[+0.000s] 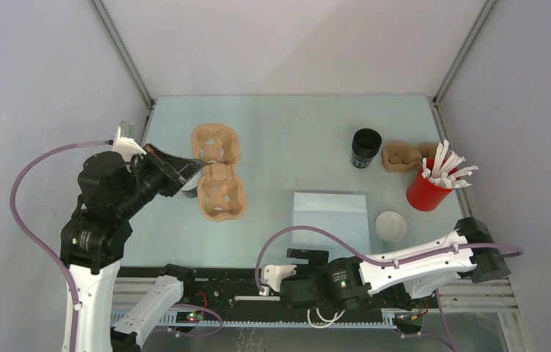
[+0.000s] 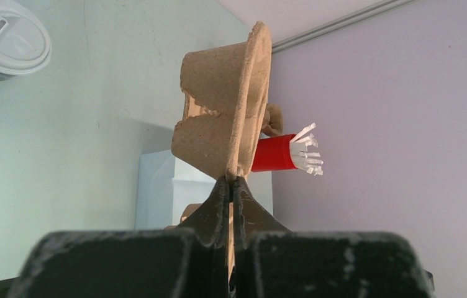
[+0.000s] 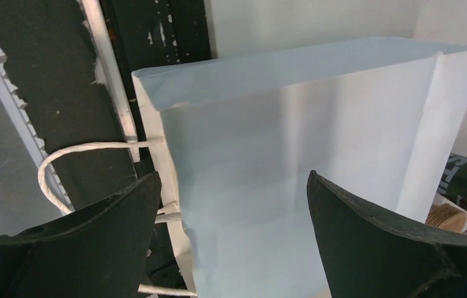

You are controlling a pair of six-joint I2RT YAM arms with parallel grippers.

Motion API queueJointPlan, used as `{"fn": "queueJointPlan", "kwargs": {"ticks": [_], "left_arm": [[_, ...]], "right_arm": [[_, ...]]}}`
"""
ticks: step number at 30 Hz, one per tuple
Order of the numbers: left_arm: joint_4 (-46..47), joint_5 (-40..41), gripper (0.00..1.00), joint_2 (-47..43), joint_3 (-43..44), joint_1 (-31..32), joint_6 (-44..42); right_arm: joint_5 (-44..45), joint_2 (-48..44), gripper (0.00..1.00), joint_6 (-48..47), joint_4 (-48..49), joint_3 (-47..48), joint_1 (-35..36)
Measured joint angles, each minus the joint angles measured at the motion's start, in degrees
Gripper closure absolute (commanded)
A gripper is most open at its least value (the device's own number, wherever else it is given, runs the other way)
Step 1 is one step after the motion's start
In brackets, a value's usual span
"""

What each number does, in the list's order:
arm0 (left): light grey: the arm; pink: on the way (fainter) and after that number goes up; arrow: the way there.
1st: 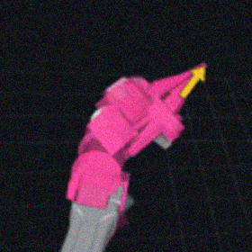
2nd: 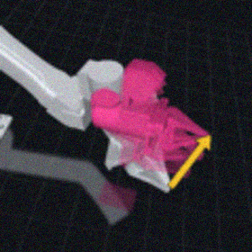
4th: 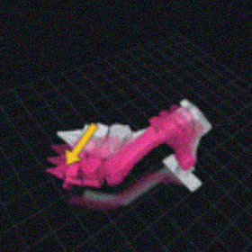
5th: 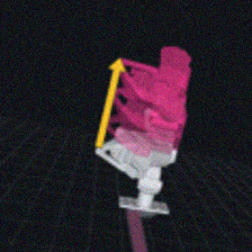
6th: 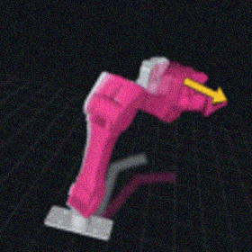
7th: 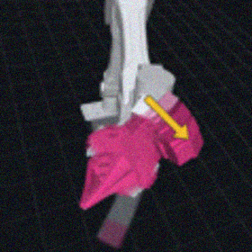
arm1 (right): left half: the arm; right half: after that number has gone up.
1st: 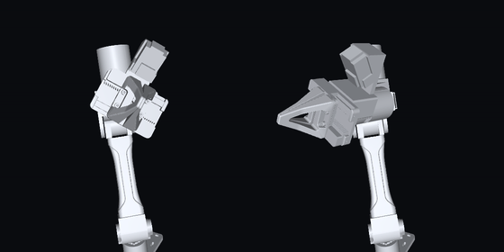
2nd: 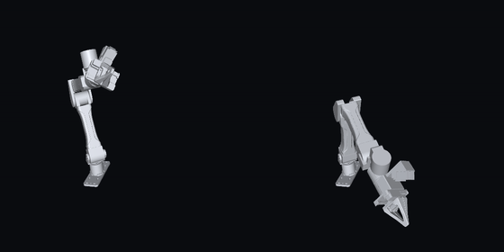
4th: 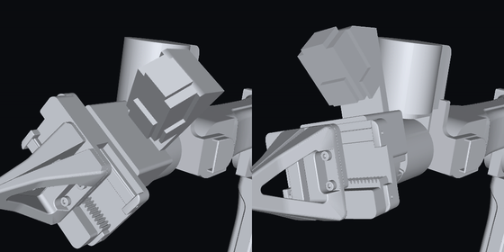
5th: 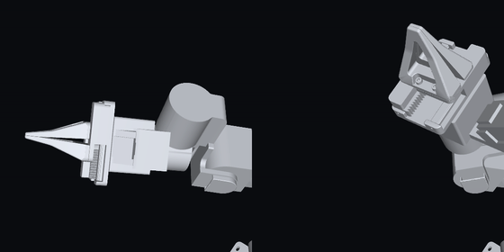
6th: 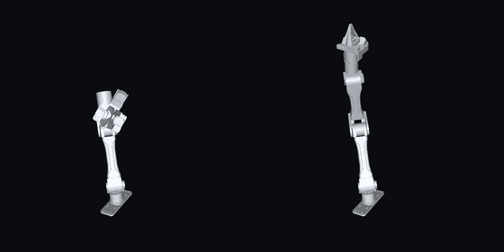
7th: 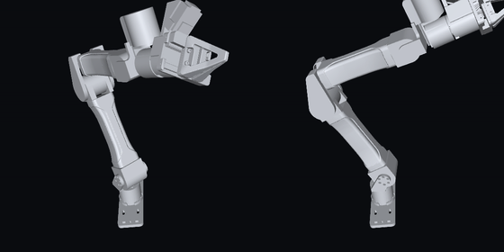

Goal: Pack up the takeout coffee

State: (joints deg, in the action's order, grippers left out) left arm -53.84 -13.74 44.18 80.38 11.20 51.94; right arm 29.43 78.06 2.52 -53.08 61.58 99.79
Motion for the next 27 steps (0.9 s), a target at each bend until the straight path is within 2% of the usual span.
{"fn": "queueJointPlan", "kwargs": {"ticks": [7, 15, 19, 23, 26, 27], "left_arm": [[-0.8, -0.6, 1.00, 0.0, 0.1, -0.2, -0.1], [-0.9, -0.6, 1.00, -2.6, 0.1, -0.3, -0.1], [-1.2, -0.5, 1.00, -4.7, 0.1, -0.3, -0.1], [-1.7, -0.5, 1.00, -6.2, 0.1, -0.3, -0.1], [-2.0, -0.5, 1.00, -6.9, 0.1, -0.3, -0.1], [-2.1, -0.4, 1.00, -7.0, 0.1, -0.3, -0.1]], "right_arm": [[3.0, 1.6, 0.06, 1.3, -1.9, -0.4, 3.7], [20.1, 12.2, 0.17, 6.7, -7.2, 1.2, 4.5], [24.3, 14.7, 0.36, 7.7, -9.1, 2.3, 4.8], [26.6, 16.0, 0.62, 8.8, -10.5, 4.0, 5.4], [27.3, 16.0, 0.73, 8.4, -11.1, 5.7, 4.9], [27.3, 16.0, 0.81, 8.0, -11.3, 6.4, 4.4]]}}
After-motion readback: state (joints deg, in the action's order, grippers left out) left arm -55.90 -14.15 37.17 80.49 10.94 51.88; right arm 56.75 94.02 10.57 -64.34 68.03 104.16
